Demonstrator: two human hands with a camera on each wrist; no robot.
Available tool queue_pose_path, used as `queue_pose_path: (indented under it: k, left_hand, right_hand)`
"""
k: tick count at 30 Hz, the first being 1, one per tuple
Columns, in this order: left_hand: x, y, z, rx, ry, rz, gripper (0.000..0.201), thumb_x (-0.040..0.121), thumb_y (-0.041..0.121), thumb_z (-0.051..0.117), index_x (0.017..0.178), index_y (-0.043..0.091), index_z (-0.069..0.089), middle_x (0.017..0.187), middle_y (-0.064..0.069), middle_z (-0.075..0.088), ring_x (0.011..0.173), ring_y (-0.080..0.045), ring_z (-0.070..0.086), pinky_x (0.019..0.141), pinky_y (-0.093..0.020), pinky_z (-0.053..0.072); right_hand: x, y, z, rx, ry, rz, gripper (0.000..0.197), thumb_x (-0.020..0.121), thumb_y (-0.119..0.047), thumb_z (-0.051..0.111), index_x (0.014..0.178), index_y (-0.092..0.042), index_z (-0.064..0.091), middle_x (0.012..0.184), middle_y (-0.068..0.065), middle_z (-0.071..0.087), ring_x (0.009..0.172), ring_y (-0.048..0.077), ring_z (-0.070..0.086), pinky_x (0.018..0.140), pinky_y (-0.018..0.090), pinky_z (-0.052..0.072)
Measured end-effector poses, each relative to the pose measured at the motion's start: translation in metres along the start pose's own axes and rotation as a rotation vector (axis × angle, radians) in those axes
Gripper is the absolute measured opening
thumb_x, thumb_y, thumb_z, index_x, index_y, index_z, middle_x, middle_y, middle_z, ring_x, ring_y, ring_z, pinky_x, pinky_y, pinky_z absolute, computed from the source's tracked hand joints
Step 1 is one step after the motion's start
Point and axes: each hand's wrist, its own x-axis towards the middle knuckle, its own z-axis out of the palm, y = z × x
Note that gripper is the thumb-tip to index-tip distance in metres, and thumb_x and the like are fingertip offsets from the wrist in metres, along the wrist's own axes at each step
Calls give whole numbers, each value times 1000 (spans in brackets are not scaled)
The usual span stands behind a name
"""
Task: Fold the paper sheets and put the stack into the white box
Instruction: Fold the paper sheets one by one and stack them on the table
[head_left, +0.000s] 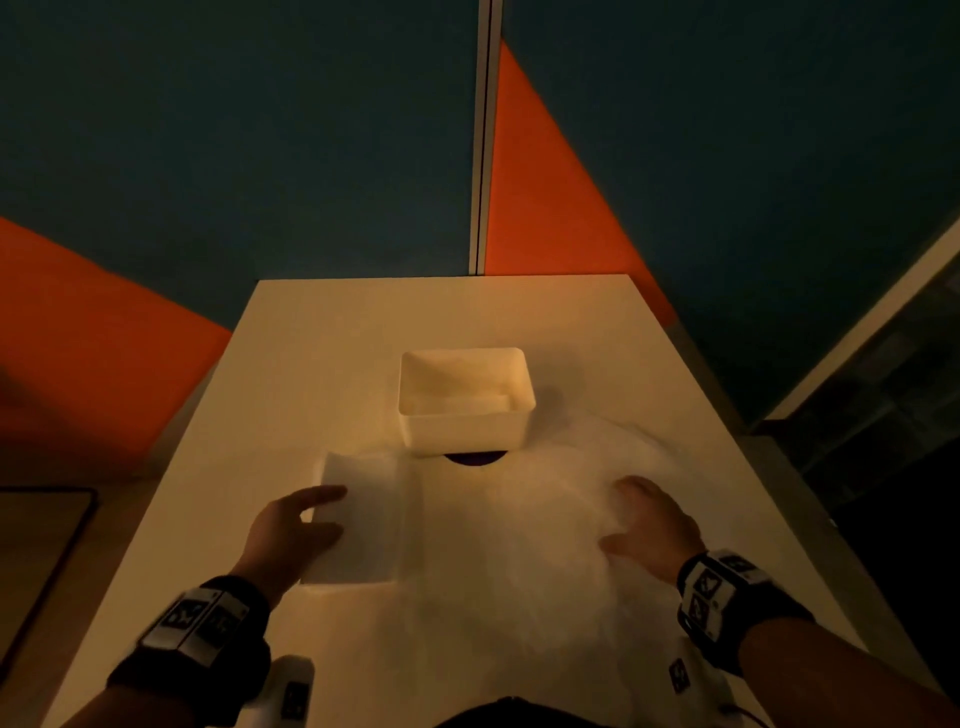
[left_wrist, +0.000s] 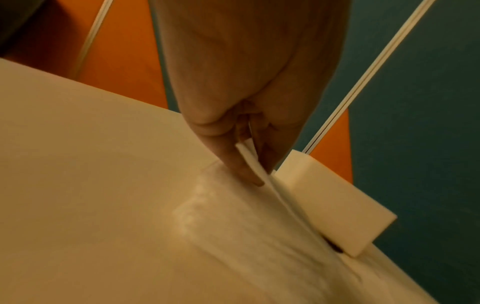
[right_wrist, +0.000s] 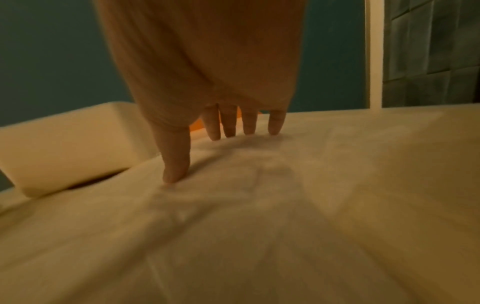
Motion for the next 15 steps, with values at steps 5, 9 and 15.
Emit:
queue_pose_path:
  k: [5,9,15]
  left_hand:
    - [2,-11,2,153,21,36,45,75,0,70,114,23,66,101,-11,66,84,-28,64,85,-42,52]
    - [4,-14,4,159,20,52,46,76,-1,69,115,24,65,107,-8,62,85,-26,63,82,-34,50]
    - [6,-18,5,159,38,83,45,76,-1,68,115,22,65,109,-8,62,84,-25,62,80,-33,48]
  right_hand:
    - [5,7,9,29,9,-17,73,86,-38,64,148,-22,27,155,-6,23,139,17,30,112,37,30]
    - [5,10,10,53,59,-54,53,95,-19,53,145,-18,35,153,-2,30,140,18,31,114,35,28]
    - [4,14,9,134,92,-69,41,98,-15,47,139,-14,46,149,2,39,137,19,36,114,28,25]
